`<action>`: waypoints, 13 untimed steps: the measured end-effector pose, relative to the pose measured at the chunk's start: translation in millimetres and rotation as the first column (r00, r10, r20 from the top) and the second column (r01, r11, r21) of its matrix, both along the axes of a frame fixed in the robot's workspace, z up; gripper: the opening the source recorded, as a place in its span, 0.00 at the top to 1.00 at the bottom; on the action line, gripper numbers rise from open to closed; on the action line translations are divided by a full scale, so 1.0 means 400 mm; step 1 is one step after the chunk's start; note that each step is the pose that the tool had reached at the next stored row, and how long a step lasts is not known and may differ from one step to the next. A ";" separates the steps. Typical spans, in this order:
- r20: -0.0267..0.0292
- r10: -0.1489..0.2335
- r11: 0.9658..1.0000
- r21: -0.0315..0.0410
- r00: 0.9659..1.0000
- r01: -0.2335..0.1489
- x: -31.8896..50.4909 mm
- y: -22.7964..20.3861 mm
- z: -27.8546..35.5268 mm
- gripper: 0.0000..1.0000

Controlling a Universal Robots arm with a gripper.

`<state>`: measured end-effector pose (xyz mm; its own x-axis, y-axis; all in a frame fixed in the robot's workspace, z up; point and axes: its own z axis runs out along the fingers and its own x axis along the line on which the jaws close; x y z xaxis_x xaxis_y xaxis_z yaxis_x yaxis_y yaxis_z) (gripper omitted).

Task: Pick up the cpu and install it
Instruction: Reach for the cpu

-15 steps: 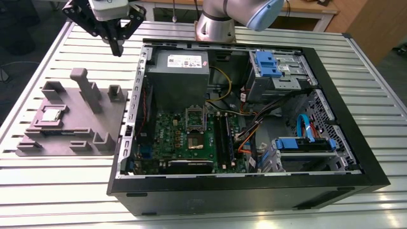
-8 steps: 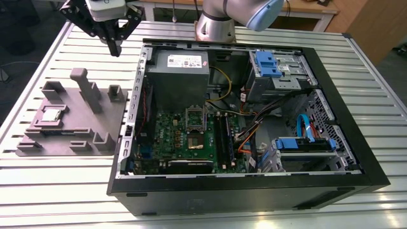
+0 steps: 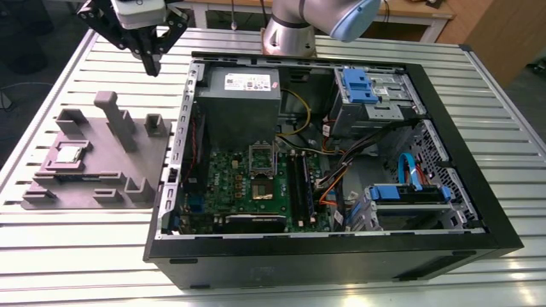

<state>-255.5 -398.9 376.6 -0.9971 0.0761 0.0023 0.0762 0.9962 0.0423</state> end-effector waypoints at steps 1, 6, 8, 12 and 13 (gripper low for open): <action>-0.001 0.000 1.000 0.000 1.000 0.000 0.000 0.000 0.000 0.89; -0.003 0.000 1.000 0.000 1.000 0.000 -0.004 0.000 -0.001 0.89; -0.003 0.000 1.000 0.000 1.000 0.000 -0.004 0.000 -0.001 0.89; -0.004 0.000 1.000 0.000 1.000 0.000 -0.006 0.000 -0.002 0.89; -0.005 0.000 1.000 0.000 1.000 0.000 -0.007 0.000 -0.002 0.89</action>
